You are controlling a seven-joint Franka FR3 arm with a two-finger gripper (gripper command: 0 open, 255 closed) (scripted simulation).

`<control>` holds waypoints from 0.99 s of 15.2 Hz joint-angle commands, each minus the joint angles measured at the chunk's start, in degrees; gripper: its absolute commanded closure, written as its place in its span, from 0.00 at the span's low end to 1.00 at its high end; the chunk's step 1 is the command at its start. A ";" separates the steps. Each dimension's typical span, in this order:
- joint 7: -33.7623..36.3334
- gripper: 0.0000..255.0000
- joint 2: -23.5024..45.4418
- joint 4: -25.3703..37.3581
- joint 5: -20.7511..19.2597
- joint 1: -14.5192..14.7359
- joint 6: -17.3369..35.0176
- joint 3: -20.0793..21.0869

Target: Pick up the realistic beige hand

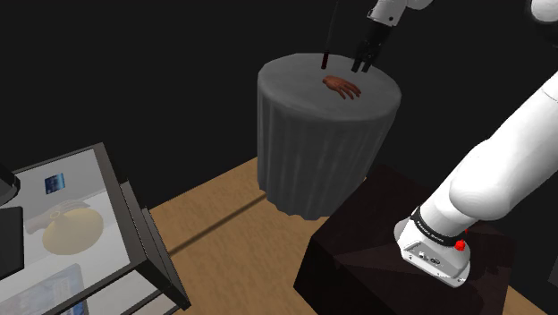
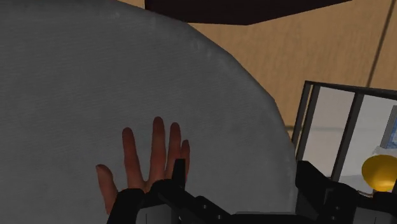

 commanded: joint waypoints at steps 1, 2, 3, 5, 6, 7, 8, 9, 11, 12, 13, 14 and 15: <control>-3.05 0.00 5.27 3.83 3.69 -1.05 -1.20 -1.46; -4.58 0.00 8.10 5.97 5.60 -1.89 -1.97 -2.00; -6.01 0.00 10.96 8.20 7.50 -2.86 -2.86 -2.41; -8.52 0.00 16.71 12.93 11.20 -5.24 -4.87 -2.75; -9.58 0.00 19.58 15.45 12.96 -6.59 -5.98 -2.74; -10.48 0.00 22.45 18.08 14.64 -8.04 -7.14 -2.60; -10.59 0.00 22.92 18.54 14.87 -8.45 -7.32 -2.39; -10.83 0.00 23.09 18.02 14.98 -8.46 -6.69 -2.28; -11.35 0.00 23.48 17.02 15.27 -8.44 -5.46 -2.15; -11.62 0.00 23.70 16.54 15.42 -8.42 -4.85 -2.09; -11.89 0.00 23.93 16.08 15.59 -8.42 -4.25 -2.03; -12.16 0.00 24.17 15.64 15.76 -8.41 -3.66 -1.96; -12.59 0.00 24.57 14.97 16.05 -8.41 -2.74 -1.85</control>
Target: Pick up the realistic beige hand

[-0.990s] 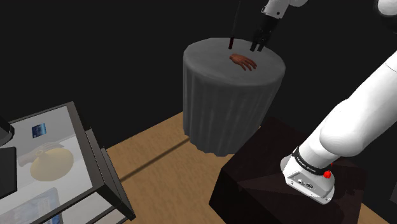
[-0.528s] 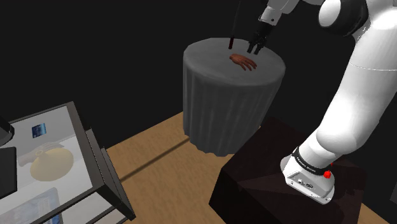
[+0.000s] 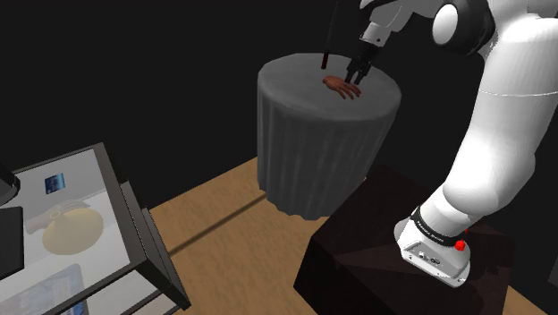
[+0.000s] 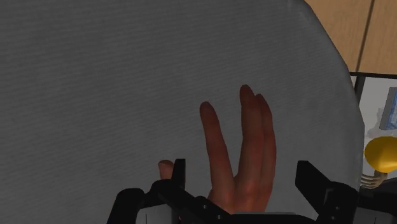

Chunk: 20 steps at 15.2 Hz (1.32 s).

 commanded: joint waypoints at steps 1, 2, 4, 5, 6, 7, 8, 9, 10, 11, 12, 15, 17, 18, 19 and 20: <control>-0.38 0.00 0.34 -0.47 0.23 -0.05 0.68 0.07; -0.38 0.00 0.34 -0.46 0.23 -0.05 0.68 0.08; -0.37 1.00 0.25 -0.60 0.20 -0.01 0.74 0.07; -0.38 1.00 0.26 -0.61 0.20 -0.01 0.75 0.07; -0.37 1.00 0.25 -0.61 0.20 0.00 0.76 0.07; -0.37 1.00 0.25 -0.61 0.20 0.00 0.75 0.07; -0.37 1.00 0.25 -0.61 0.20 0.00 0.75 0.07; -0.38 1.00 0.26 -0.60 0.20 -0.01 0.74 0.07; -0.38 1.00 0.26 -0.60 0.20 -0.01 0.75 0.07; -0.38 1.00 0.25 -0.62 0.20 0.00 0.76 0.07; -0.38 1.00 0.35 -0.46 0.23 -0.05 0.68 0.08; 0.44 1.00 -0.39 0.85 -0.30 -0.06 -1.09 -0.13; 0.97 1.00 -0.83 1.80 -0.61 -0.08 -2.30 -0.25; 1.23 1.00 -1.03 2.30 -0.76 -0.10 -2.92 -0.31; 1.49 1.00 -1.22 2.81 -0.90 -0.13 -3.54 -0.36; 1.75 1.00 -1.39 3.34 -1.03 -0.16 -4.16 -0.41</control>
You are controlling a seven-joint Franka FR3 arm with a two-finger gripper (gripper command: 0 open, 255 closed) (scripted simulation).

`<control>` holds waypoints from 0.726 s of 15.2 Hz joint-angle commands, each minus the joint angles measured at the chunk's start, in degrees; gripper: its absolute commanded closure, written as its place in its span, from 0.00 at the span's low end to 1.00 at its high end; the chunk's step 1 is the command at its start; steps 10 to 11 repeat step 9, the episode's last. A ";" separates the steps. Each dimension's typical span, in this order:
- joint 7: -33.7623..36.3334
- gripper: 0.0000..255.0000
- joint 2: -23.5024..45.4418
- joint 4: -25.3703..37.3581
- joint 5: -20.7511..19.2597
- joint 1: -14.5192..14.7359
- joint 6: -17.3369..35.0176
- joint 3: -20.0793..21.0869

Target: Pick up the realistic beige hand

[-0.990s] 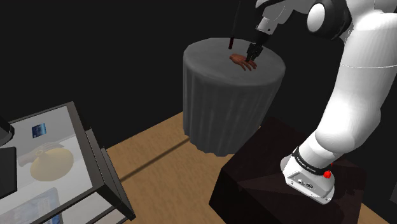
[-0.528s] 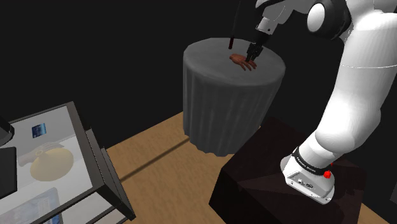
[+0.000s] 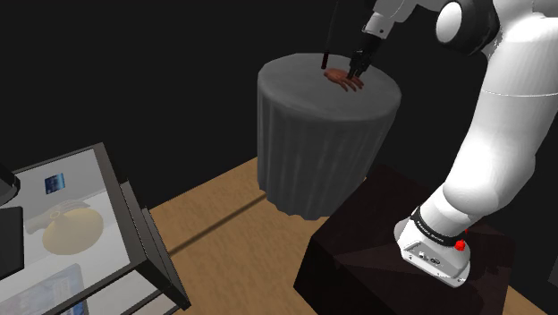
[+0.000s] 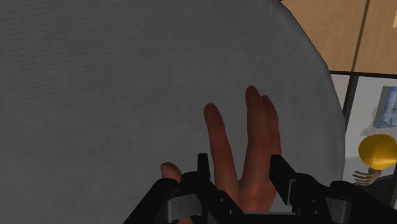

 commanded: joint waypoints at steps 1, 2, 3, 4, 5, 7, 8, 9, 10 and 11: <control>0.49 1.00 -0.47 0.96 -0.31 -0.06 -1.26 -0.14; 0.74 1.00 -0.62 1.52 -0.42 -0.10 -1.90 -0.18; 1.00 1.00 -0.76 2.10 -0.53 -0.15 -2.54 -0.22; 1.24 1.00 -0.88 2.69 -0.62 -0.20 -3.20 -0.26; 1.49 1.00 -1.00 3.31 -0.70 -0.26 -3.86 -0.30; 1.98 1.00 -1.18 4.59 -0.84 -0.40 -5.20 -0.37; 2.02 1.00 -1.20 4.68 -0.86 -0.40 -5.29 -0.37; 2.01 1.00 -1.19 4.69 -0.85 -0.41 -5.30 -0.37; 2.01 1.00 -1.19 4.69 -0.85 -0.41 -5.30 -0.37; 2.01 1.00 -1.19 4.69 -0.85 -0.41 -5.30 -0.37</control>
